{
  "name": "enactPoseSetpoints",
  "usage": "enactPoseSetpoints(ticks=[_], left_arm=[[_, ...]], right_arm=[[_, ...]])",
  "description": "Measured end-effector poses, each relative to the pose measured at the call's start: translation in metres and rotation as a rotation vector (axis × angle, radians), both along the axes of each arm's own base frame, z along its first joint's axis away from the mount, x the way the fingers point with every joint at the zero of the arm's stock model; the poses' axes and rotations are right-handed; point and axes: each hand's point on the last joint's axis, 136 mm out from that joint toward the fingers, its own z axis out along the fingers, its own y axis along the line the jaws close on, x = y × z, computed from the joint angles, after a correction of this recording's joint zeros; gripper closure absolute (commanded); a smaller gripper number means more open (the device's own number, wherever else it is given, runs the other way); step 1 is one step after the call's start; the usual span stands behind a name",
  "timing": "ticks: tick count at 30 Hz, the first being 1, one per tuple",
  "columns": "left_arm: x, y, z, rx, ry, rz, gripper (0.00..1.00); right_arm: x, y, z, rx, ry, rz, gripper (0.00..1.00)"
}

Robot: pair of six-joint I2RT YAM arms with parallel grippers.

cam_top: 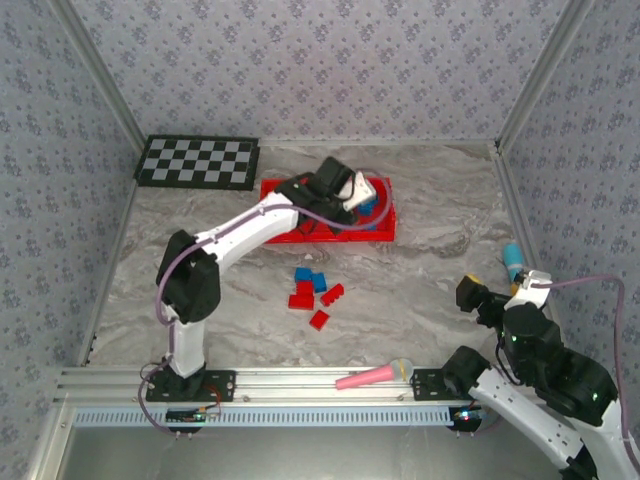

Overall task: Sort the legos into containers by color
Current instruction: Place the lego in the container.

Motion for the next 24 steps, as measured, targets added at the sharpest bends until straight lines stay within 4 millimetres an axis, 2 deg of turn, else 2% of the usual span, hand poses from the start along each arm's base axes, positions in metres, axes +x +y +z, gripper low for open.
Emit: enactPoseSetpoints(ticks=[4, 8, 13, 16, 17, 19, 23, 24], left_arm=[[0.052, 0.013, 0.012, -0.084, 0.011, 0.185, 0.86], [0.075, 0.024, -0.005, -0.072, 0.051, 0.29, 0.83], [0.082, 0.024, -0.041, -0.022, 0.116, 0.34, 0.75], [0.08, 0.028, -0.057, 0.009, 0.151, 0.364, 0.59], [0.079, 0.029, -0.061, 0.016, 0.158, 0.37, 0.54], [0.079, 0.03, -0.063, 0.022, 0.165, 0.374, 0.5], [0.08, 0.03, -0.062, 0.014, 0.159, 0.376, 0.34], [0.08, 0.031, -0.064, 0.017, 0.159, 0.376, 0.25]], right_arm=[[0.001, 0.001, 0.001, -0.004, -0.004, 0.013, 0.0], [-0.001, -0.003, 0.005, -0.009, -0.014, 0.013, 0.0], [-0.002, -0.006, 0.014, -0.016, -0.04, 0.034, 0.0], [-0.001, -0.005, 0.015, -0.023, -0.044, 0.064, 0.0], [-0.001, -0.003, 0.014, -0.026, -0.042, 0.08, 0.0], [0.0, 0.0, 0.013, -0.035, -0.04, 0.113, 0.0], [0.002, 0.007, 0.007, -0.073, -0.019, 0.164, 0.0], [0.003, 0.009, 0.006, -0.087, -0.011, 0.174, 0.0]])
